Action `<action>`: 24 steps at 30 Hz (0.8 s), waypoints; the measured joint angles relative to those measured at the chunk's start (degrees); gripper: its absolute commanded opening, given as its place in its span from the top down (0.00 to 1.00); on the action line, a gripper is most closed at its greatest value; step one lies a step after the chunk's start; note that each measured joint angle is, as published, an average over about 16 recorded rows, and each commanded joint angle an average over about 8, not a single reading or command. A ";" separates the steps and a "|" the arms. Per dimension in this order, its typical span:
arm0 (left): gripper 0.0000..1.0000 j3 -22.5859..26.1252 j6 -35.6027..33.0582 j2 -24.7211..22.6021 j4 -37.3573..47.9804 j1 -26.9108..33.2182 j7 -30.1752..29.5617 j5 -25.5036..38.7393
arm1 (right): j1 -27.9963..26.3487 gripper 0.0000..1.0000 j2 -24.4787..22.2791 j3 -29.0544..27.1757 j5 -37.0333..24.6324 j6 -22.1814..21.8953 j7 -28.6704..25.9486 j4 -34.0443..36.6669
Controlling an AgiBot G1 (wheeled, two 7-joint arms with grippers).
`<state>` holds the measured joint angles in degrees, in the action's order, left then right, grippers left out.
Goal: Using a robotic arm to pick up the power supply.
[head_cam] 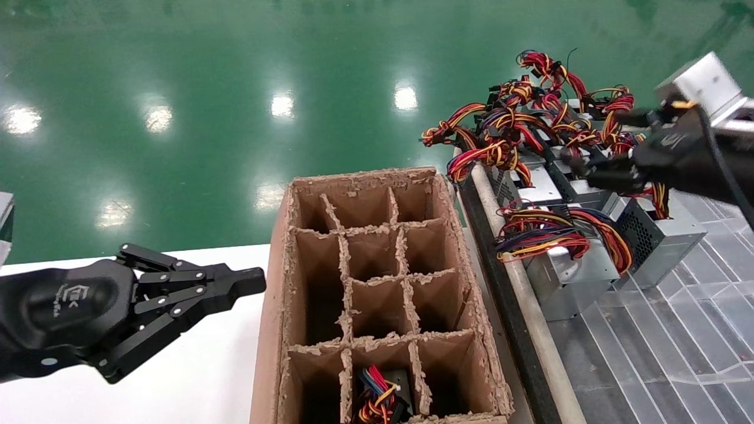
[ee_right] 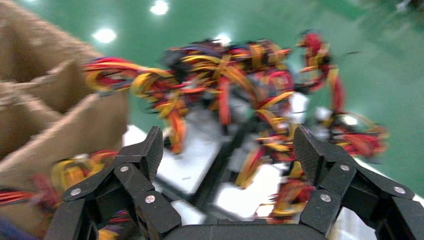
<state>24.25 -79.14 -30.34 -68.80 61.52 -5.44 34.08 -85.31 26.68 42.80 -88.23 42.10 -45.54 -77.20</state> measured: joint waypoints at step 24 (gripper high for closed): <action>0.00 0.00 0.00 0.00 0.00 0.00 0.00 0.00 | 11.51 0.00 4.04 -12.98 22.48 21.13 16.86 1.75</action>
<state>24.25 -79.14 -30.34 -68.80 61.52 -5.44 34.08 -73.80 30.72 29.82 -65.75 63.24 -28.67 -75.44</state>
